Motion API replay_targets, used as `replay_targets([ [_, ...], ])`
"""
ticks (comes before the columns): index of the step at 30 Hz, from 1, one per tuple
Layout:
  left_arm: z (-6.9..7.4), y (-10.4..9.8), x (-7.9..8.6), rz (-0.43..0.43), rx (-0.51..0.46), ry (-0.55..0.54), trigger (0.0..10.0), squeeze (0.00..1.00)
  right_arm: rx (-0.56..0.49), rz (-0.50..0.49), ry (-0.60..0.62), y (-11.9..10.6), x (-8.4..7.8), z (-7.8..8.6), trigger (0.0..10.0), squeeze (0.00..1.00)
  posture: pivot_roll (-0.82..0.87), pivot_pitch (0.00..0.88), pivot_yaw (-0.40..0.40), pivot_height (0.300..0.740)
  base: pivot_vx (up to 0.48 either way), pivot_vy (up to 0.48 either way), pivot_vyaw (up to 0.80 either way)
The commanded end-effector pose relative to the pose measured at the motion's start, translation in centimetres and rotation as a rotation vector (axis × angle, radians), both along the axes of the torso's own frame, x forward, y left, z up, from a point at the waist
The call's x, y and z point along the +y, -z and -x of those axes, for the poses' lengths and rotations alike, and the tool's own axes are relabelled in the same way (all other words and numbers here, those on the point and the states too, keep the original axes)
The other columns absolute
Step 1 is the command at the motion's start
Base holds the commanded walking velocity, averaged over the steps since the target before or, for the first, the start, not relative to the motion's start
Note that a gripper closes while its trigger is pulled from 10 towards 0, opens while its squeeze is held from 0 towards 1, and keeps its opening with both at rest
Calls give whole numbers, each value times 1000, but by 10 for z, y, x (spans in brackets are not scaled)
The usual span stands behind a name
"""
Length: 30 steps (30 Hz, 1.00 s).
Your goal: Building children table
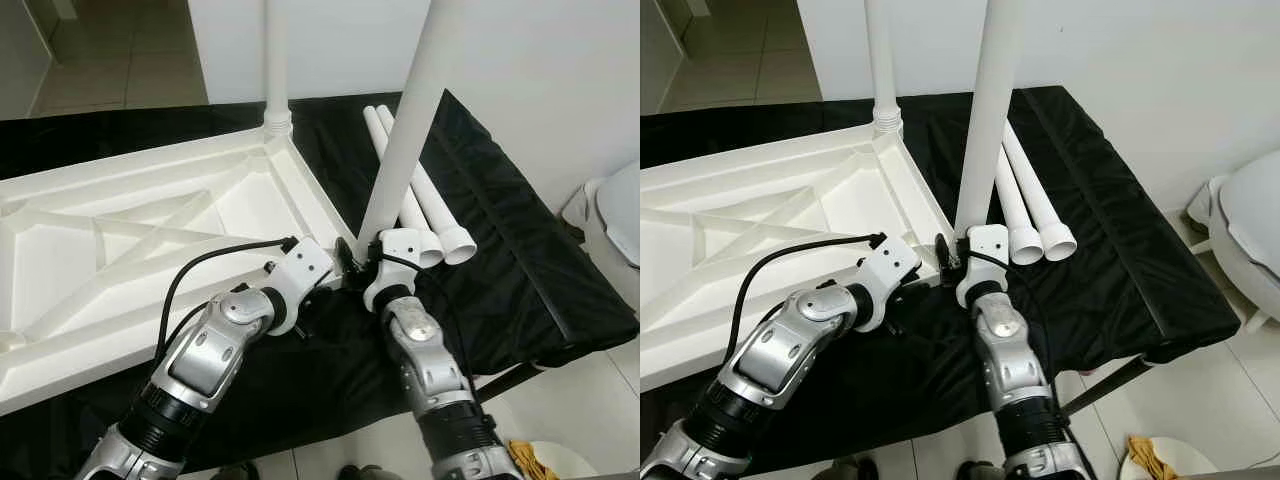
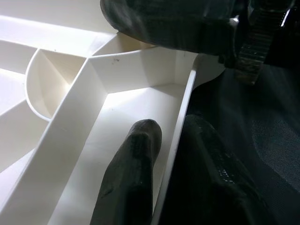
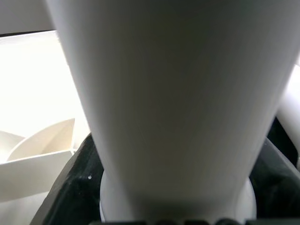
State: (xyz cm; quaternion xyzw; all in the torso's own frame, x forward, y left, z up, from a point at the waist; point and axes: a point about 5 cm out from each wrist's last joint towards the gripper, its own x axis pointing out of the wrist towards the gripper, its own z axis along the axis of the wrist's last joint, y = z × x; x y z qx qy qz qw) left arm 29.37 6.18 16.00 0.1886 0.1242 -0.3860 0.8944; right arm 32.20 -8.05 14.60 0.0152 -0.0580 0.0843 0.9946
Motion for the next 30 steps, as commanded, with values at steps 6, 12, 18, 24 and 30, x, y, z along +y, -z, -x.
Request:
replay_targets([
  [6, 3, -12, -6, 21, -54, 21, 10000, 0, 85, 5, 39, 13, -2, 4, 0, 0, -4, 134, -18, 740, 0, 0, 0],
  [12, 3, -12, -5, 21, -53, 17, 10000, 0, 73, -1, 22, 12, -6, 5, 10000, 1000, -1, 136, -16, 740, 0, 0, 0],
  [18, 3, -12, -5, 21, -53, 16, 10000, 0, 4, -25, -81, 3, -19, 3, 10000, 1000, -2, 133, -15, 740, 0, 0, 0],
  [24, 2, -12, -5, 20, -56, 17, 10000, 0, -51, 33, -223, -9, -27, 1, 10000, 792, -3, 127, -18, 740, 0, 0, 0],
  [30, 1, -14, -6, 23, -60, 14, 10000, 0, -69, 106, -371, -12, -36, -5, 10000, 0, -2, 122, -21, 740, 0, 0, 0],
])
